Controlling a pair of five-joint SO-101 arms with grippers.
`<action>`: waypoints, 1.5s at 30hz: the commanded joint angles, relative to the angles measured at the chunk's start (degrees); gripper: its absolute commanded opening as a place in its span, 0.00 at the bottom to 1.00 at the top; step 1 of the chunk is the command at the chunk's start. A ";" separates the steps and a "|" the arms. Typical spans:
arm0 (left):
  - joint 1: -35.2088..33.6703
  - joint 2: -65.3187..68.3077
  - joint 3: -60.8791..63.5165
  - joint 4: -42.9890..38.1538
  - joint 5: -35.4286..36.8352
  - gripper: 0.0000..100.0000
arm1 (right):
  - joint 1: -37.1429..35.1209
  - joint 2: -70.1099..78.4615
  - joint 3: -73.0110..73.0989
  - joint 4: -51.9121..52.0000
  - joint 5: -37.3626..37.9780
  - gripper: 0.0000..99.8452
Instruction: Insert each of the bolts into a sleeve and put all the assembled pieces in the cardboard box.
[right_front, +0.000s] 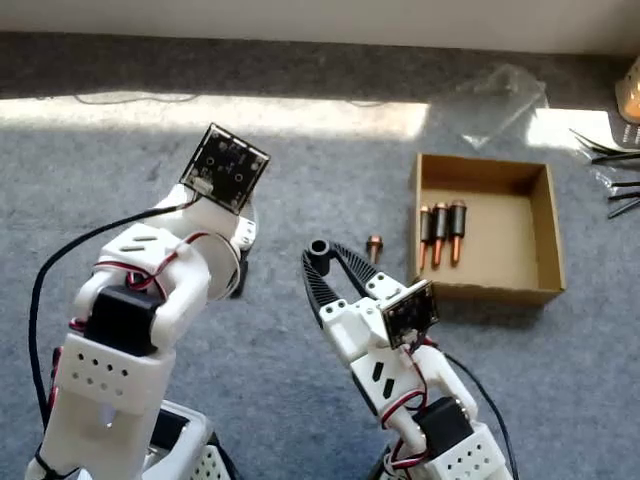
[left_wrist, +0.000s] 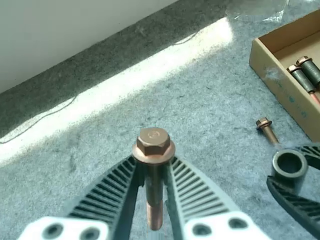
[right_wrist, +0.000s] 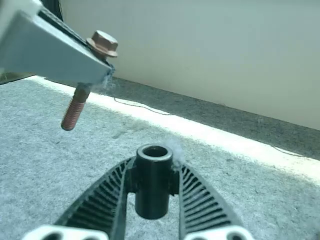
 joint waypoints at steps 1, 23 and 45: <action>-0.48 -4.70 0.13 -2.99 0.62 0.00 | -0.31 -0.48 5.05 -2.42 -0.53 0.01; 7.78 -6.37 0.22 -12.92 6.42 0.00 | -0.57 -0.40 6.46 1.63 2.29 0.01; 9.71 -6.46 0.04 -15.56 30.07 0.00 | -0.84 -0.40 6.90 -1.98 -1.23 0.01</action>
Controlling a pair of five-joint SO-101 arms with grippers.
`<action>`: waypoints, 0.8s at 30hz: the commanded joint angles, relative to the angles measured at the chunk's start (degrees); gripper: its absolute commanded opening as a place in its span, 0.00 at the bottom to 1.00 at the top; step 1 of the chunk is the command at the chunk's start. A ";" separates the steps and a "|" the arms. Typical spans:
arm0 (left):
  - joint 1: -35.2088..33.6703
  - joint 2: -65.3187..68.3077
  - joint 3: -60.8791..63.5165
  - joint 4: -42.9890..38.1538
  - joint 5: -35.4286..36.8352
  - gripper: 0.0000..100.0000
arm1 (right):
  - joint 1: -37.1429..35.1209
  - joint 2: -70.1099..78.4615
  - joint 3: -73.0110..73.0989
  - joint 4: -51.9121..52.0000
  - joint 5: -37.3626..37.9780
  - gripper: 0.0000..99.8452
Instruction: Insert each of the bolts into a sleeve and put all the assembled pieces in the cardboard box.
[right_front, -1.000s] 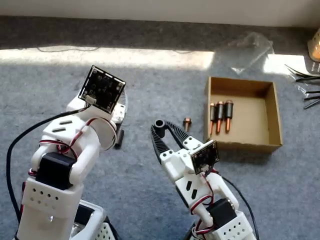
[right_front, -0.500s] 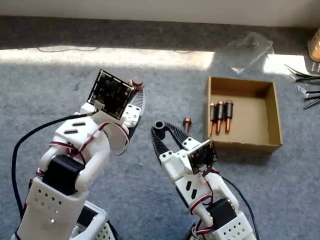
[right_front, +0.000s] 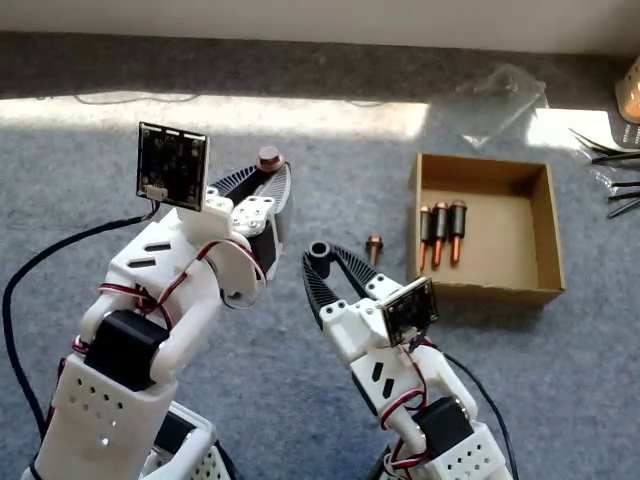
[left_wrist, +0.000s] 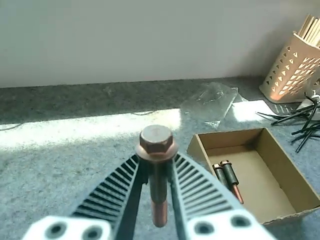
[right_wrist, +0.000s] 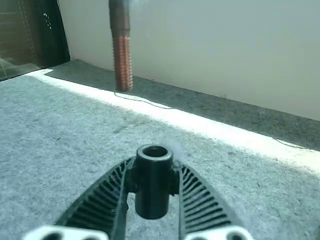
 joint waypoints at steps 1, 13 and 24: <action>1.10 -1.45 -0.84 -1.67 1.41 0.00 | -1.36 -0.40 6.90 -2.95 -0.18 0.01; 7.34 -1.45 -0.48 -1.32 -1.58 0.00 | -3.12 -0.31 6.99 -1.98 3.52 0.01; 7.34 -4.88 4.62 -1.67 -1.85 0.00 | -3.12 -0.48 6.90 -1.98 3.43 0.01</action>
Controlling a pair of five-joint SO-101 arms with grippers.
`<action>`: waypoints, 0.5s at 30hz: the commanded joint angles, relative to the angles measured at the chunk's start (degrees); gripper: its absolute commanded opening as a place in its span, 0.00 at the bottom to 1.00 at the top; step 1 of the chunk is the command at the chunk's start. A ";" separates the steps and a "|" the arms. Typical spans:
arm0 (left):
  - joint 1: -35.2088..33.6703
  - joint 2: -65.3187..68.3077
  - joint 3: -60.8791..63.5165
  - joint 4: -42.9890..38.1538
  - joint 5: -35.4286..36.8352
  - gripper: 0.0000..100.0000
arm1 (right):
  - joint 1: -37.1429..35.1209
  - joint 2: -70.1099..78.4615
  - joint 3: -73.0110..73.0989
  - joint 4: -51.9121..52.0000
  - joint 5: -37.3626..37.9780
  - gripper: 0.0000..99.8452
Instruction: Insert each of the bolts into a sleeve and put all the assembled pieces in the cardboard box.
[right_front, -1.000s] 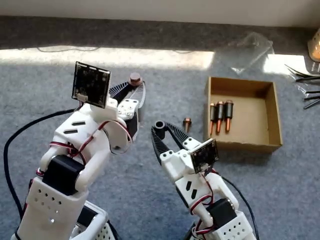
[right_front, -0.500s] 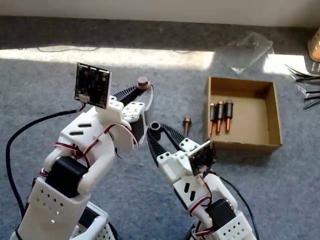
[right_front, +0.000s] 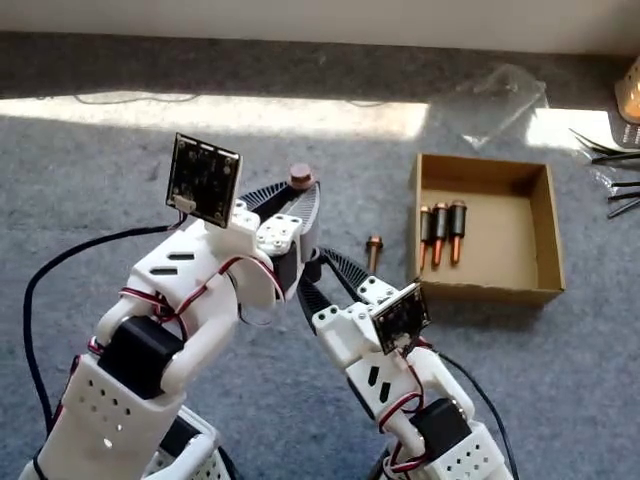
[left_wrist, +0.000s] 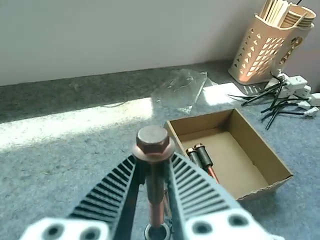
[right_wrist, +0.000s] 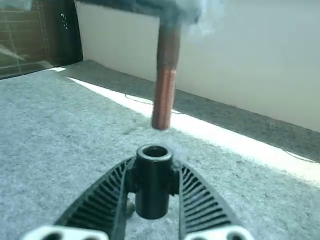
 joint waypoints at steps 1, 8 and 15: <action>0.92 -5.67 3.74 -2.11 -1.32 0.00 | -0.48 -0.48 6.90 -1.45 0.79 0.01; 0.92 -13.41 13.23 -10.46 -4.66 0.00 | -0.48 -0.48 6.90 -1.45 0.79 0.01; 0.92 -13.76 14.20 -11.34 -4.22 0.00 | -0.48 -0.48 6.90 -1.36 0.79 0.01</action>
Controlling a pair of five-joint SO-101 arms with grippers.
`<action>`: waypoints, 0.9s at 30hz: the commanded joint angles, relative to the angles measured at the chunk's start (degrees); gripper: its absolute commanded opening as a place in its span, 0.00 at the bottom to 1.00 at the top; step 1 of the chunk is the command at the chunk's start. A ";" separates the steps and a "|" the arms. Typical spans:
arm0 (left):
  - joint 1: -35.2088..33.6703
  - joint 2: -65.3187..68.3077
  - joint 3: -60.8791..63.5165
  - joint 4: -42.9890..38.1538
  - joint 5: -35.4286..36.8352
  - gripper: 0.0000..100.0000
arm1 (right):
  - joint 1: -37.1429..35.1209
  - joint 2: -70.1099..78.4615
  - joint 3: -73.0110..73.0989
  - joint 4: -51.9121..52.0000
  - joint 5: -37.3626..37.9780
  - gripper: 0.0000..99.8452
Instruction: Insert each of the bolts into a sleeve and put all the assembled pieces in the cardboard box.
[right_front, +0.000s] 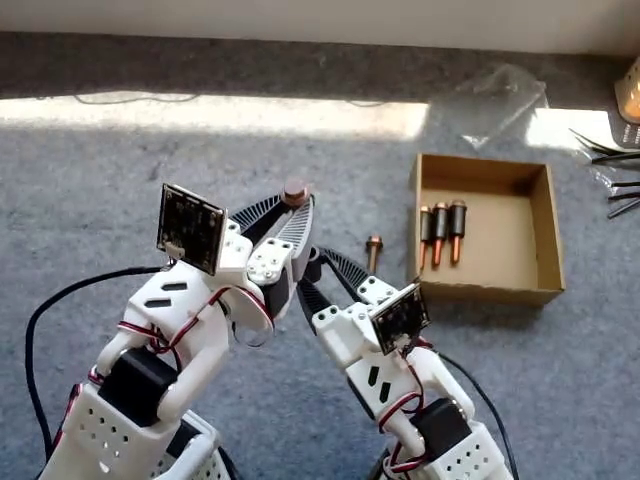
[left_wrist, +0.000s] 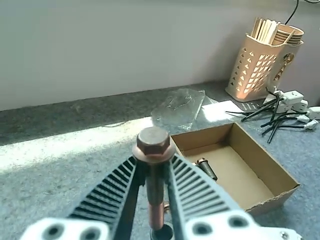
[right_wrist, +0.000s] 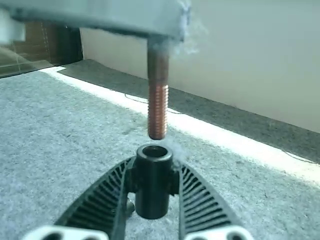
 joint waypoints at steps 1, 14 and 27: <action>0.92 -1.63 -0.66 -1.85 -1.32 0.00 | -0.57 -0.48 6.90 -1.36 0.62 0.01; 4.62 -1.63 -0.57 -1.76 -1.58 0.00 | -0.57 -0.48 6.90 -1.36 0.62 0.01; 1.98 -1.71 2.33 -1.85 -1.67 0.00 | -0.57 -0.48 6.90 -1.36 0.62 0.01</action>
